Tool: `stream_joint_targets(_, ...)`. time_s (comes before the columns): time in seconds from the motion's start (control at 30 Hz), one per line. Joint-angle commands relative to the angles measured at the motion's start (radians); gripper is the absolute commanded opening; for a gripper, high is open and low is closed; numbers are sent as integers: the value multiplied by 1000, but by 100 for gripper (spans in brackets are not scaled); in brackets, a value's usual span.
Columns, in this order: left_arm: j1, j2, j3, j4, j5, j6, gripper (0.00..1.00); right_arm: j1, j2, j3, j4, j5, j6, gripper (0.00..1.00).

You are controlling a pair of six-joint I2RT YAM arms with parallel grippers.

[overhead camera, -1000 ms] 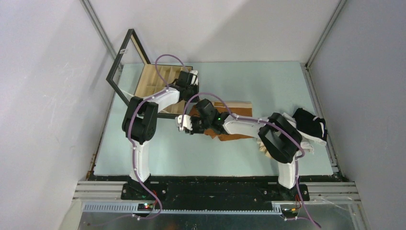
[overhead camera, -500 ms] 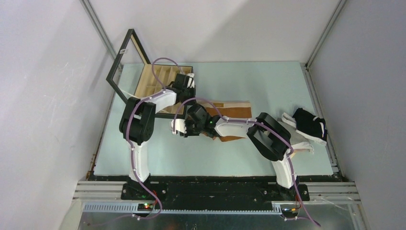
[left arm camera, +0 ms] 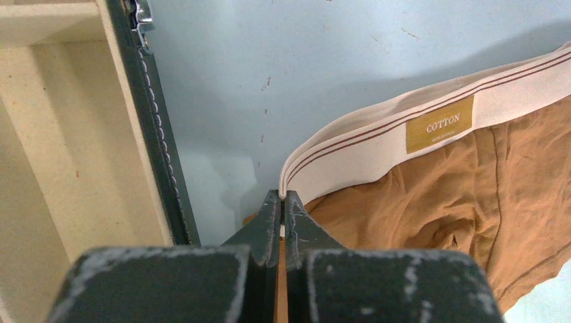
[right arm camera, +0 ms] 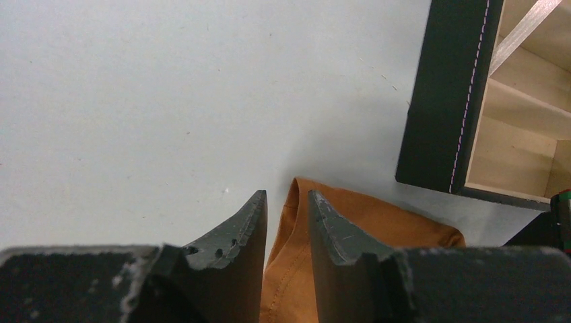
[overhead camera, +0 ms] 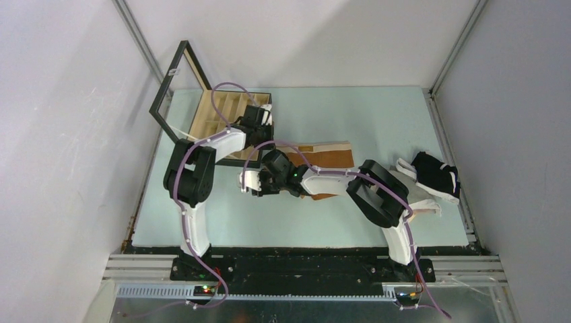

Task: Roll the underwear
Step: Fold the underwear at the center of the board.

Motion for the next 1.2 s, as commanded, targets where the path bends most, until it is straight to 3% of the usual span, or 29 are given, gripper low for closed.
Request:
stream_joint_targets(0.0,-4,-53,-2,21,15,-10,0,8,-3,41,-17,4,-18,33)
stream_joint_targets(0.8,-3,-64,8,13,27,3,0,-22,192,316,-342,16,-24,32)
stream_joint_targets(1.0,-2,-71,6,12,23,12,0,-18,250,411,-469,18,-24,25)
stream_joint_targets(1.17,-1,-71,6,10,19,16,0,-13,231,400,-479,28,6,32)
